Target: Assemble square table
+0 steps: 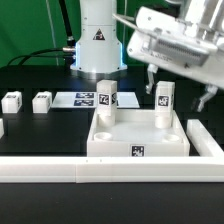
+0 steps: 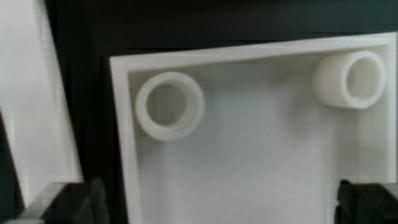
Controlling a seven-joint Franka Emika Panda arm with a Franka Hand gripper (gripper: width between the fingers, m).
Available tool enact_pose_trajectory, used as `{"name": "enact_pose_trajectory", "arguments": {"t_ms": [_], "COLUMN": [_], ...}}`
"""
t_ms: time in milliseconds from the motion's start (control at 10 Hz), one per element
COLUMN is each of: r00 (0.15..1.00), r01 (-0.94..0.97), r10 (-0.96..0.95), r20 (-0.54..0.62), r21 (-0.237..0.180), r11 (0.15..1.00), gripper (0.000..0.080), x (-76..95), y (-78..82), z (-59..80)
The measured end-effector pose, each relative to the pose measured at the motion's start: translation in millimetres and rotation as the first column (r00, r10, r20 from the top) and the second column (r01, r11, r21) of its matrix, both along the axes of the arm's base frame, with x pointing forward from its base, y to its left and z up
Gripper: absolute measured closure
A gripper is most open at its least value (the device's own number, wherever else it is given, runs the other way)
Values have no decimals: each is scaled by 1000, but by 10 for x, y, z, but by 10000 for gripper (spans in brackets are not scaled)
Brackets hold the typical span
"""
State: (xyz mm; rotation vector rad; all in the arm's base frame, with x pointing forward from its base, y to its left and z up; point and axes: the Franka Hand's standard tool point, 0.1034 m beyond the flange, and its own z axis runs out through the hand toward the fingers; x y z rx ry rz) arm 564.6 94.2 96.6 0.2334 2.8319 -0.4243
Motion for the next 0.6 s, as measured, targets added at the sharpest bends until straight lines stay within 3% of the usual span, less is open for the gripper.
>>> {"name": "enact_pose_trajectory", "arguments": {"t_ms": [100, 300, 500, 600], "r00": [1000, 1000, 1000, 1000], "r01": [-14, -28, -10, -10], "r10": [13, 28, 10, 10], "r20": [18, 11, -5, -5], "r21": [36, 45, 46, 46], "r11": [999, 999, 999, 999], "gripper": [151, 151, 151, 151], "x": [-39, -75, -220, -214], "y": [-193, -541, -773, -766], "z": [115, 298, 288, 282]}}
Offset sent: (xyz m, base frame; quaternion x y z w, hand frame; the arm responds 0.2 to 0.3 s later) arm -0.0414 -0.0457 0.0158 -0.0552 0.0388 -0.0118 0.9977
